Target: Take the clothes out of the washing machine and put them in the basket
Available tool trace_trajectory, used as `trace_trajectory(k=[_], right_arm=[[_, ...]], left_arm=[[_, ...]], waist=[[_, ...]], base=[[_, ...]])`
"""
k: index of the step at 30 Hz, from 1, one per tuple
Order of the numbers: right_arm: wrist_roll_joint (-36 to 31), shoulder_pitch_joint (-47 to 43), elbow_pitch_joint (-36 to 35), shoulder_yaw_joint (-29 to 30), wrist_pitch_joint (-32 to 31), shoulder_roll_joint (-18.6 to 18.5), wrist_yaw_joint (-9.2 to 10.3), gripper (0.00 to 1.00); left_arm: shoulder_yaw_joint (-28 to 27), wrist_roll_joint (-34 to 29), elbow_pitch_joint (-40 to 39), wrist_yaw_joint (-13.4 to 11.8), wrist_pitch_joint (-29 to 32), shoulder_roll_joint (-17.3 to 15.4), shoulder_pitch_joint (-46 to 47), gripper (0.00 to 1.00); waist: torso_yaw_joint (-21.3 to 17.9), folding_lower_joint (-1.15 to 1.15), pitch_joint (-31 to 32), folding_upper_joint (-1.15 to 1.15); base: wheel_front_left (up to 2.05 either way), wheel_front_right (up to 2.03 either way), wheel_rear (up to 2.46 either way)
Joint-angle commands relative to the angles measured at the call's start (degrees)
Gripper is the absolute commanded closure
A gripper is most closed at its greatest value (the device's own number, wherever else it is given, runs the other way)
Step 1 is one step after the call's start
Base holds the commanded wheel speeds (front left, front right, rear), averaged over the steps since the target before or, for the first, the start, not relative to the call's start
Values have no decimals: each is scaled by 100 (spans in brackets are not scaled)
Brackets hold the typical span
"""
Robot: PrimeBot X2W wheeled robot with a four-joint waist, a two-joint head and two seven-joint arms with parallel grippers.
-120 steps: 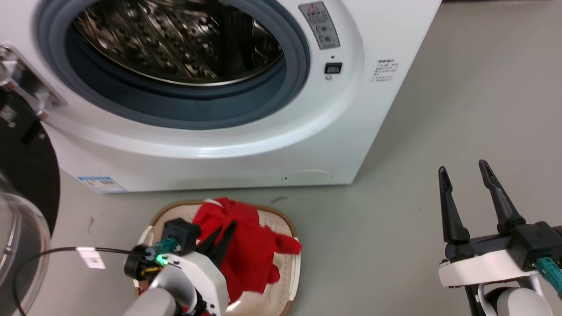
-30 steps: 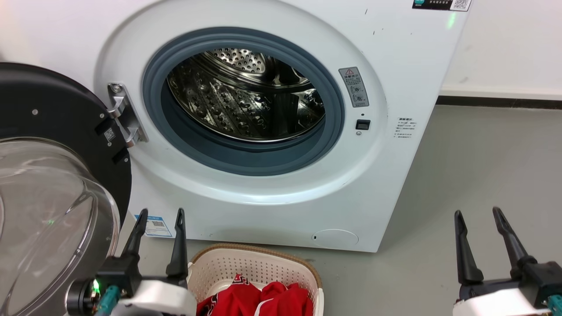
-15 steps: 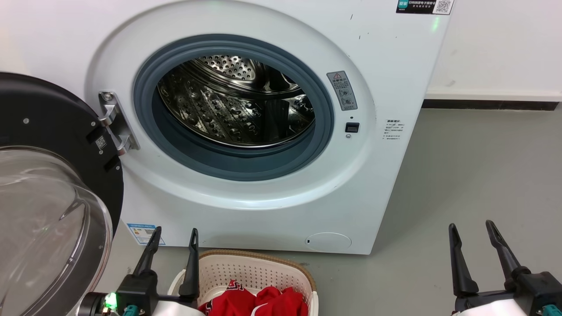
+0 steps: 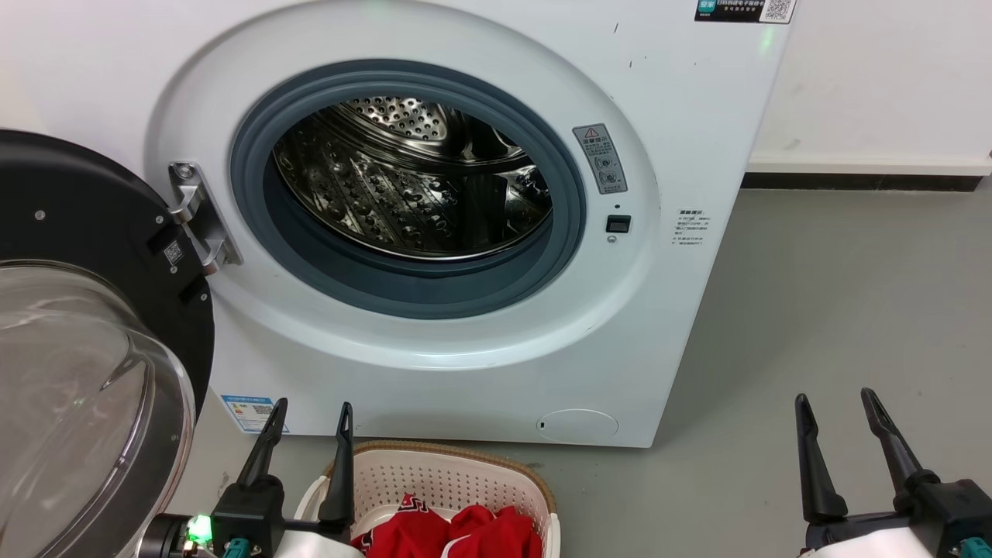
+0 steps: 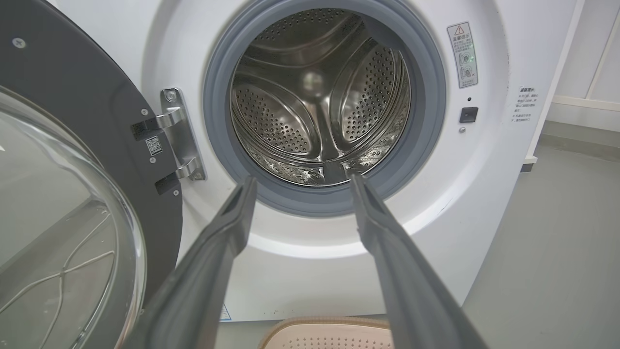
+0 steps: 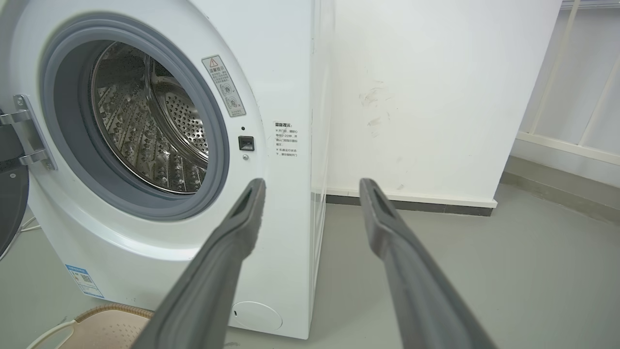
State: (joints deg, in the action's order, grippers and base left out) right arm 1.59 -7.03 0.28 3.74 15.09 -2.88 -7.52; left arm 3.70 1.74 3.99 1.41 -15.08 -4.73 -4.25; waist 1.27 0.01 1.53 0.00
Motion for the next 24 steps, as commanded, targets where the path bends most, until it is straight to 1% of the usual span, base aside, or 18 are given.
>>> trace_trajectory(k=[1,10,11,15,24], right_arm=[[12,14,-10,0,11,2,6,0],[-19,35,-14,14,11,2,6,0],[-5,2,-1,10,0,0,0,100],[57,-27,177,-16,-13,8,-1,100],[1237,141,313,-36,-234,-42,-1,100]], left_arm=[[2,-38,3,-27,-13,20,47,0],[28,-109,-34,-43,-13,21,87,0],[17,-101,-11,-39,0,15,17,100],[-2,-37,183,-35,25,19,-49,100],[-144,1090,296,45,304,40,106,100]], waist=[[-2,-1,1,0],[8,-1,-16,0],[8,0,-17,0],[8,0,-21,0],[-2,0,-32,0]], base=[[0,0,0],[0,0,0],[0,0,0],[0,0,0],[0,0,0]])
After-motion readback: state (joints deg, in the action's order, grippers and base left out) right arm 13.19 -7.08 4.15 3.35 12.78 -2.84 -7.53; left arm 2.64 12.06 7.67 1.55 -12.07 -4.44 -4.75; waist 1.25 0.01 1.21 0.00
